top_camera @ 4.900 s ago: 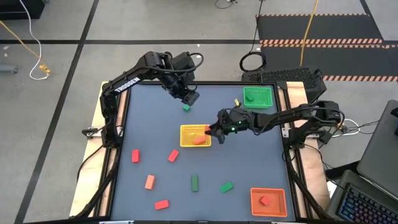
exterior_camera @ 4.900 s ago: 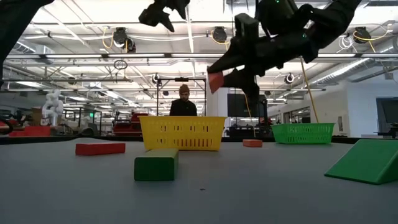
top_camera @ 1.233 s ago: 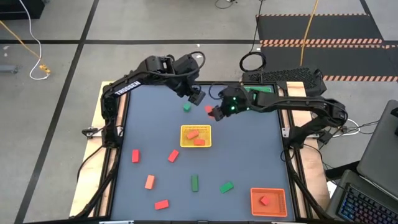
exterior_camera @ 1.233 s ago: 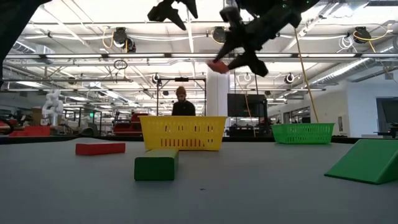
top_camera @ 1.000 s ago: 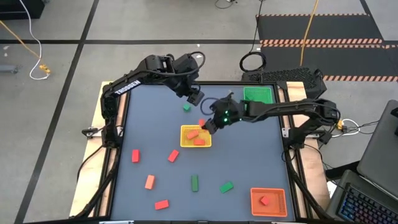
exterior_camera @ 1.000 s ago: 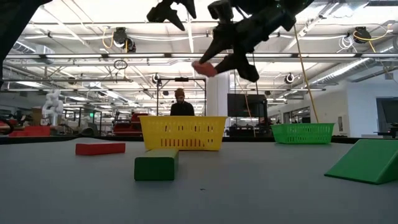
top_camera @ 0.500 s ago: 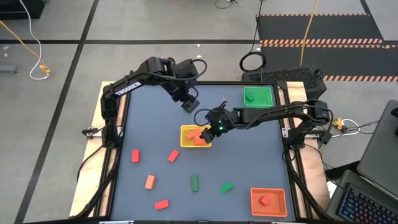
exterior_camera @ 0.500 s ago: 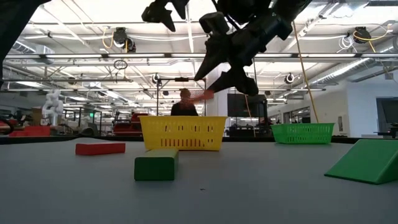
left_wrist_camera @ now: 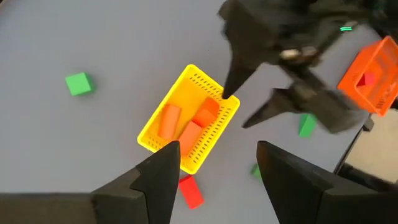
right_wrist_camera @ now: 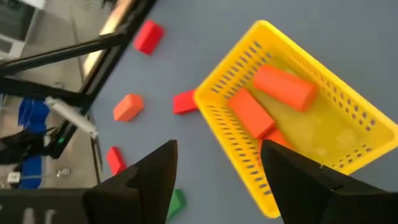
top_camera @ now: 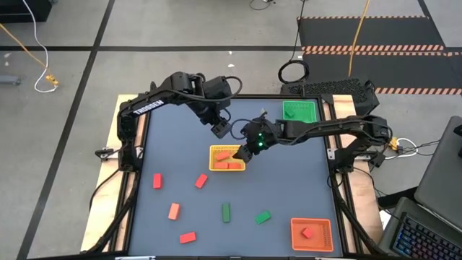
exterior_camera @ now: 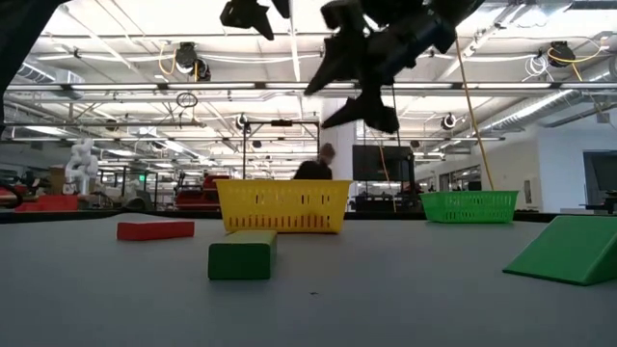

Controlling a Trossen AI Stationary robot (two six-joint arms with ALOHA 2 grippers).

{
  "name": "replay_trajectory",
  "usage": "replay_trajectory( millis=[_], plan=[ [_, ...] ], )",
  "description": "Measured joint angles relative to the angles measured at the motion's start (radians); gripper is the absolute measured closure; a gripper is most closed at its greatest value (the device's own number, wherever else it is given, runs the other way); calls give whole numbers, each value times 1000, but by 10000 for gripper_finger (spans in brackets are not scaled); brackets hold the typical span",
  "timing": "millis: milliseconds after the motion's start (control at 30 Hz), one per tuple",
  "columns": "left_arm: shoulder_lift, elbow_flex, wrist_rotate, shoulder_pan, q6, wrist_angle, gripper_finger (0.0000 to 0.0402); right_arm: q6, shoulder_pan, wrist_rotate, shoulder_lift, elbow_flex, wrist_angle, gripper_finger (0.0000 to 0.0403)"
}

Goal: Sort & place blocks by color
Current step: Put the red block into the orange basket

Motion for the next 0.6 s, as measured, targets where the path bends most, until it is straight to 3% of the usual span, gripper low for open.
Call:
replay_trajectory(
  millis=[133,400,600],
  plan=[
    [0,0,-14,-19,-126,0,188,-103,0,-30,-83,0,-17,175],
    [6,0,-130,-116,-472,0,188,-274,4,-201,-298,1,-111,175],
    [25,0,-211,-233,-716,-1,188,-370,6,-206,-444,1,-175,175]
  ],
)
